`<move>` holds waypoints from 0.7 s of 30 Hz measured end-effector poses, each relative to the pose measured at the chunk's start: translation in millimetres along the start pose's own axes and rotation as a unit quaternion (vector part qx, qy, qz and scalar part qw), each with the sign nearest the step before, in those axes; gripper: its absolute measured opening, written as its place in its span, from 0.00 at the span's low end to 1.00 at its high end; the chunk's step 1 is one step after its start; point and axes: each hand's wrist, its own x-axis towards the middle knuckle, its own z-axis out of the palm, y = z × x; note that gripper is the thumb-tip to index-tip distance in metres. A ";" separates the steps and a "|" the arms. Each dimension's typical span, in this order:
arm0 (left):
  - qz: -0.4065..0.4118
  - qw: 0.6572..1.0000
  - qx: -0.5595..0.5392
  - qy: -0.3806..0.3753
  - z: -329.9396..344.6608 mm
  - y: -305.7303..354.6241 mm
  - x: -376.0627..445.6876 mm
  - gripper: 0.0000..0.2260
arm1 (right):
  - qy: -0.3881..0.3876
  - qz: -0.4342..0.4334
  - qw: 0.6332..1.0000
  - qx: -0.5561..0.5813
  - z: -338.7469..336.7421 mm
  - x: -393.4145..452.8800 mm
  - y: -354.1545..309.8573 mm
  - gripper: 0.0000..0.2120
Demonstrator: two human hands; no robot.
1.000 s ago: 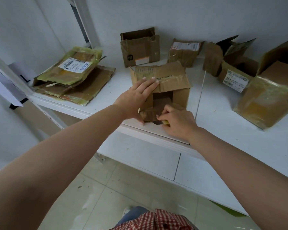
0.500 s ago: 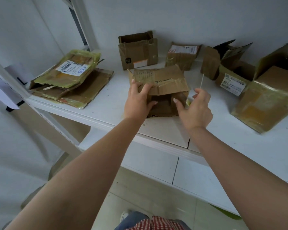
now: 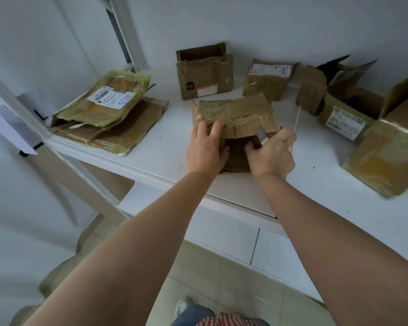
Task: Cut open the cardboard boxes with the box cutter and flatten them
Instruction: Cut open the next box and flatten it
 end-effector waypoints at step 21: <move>0.072 0.978 -0.128 -0.147 -42.5 -16.7 -8.4 0.45 | -0.069 -0.102 0.986 0.116 -53.8 -8.3 41.9 0.22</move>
